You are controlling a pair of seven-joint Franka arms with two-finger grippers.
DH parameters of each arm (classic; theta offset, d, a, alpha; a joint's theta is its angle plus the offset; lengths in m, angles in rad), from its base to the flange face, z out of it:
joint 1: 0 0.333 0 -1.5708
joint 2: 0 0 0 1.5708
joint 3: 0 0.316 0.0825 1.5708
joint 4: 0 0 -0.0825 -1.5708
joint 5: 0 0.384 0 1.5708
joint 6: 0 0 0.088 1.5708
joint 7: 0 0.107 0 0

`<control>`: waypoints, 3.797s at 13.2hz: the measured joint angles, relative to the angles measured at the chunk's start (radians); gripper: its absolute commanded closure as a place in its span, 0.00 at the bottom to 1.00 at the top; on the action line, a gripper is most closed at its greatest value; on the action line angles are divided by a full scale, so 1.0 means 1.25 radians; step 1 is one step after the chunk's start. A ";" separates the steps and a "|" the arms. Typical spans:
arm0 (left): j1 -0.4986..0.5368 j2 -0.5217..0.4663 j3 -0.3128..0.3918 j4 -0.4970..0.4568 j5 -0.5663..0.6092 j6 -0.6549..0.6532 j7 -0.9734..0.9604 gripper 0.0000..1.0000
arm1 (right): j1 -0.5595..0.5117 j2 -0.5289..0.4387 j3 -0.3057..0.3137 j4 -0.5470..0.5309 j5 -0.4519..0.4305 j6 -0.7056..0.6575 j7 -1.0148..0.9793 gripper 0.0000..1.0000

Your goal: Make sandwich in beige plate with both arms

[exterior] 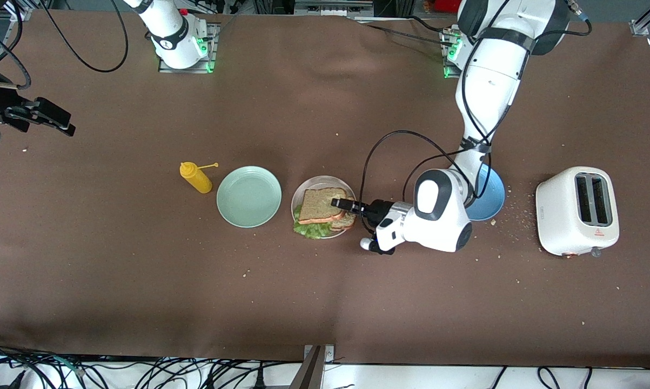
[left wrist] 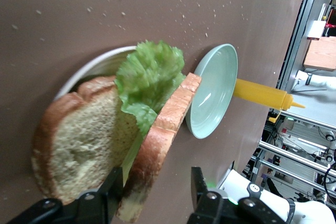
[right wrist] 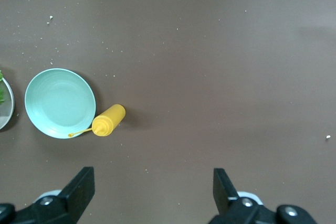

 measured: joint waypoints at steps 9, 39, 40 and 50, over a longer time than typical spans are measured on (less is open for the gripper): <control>0.172 -0.088 0.041 0.023 0.362 -0.027 -0.213 0.01 | 0.000 0.000 0.000 0.001 0.000 -0.004 0.000 0.00; 0.264 -0.763 0.013 -0.340 0.889 -0.082 -0.222 0.00 | 0.000 0.004 0.000 0.003 0.000 -0.004 -0.001 0.00; 0.263 -0.760 0.009 -0.342 0.889 -0.076 -0.221 0.00 | 0.000 0.004 0.000 0.003 0.000 -0.004 -0.001 0.00; 0.279 -0.719 -0.006 -0.343 0.889 -0.080 -0.219 0.00 | 0.000 0.004 0.000 0.003 0.000 -0.005 -0.001 0.00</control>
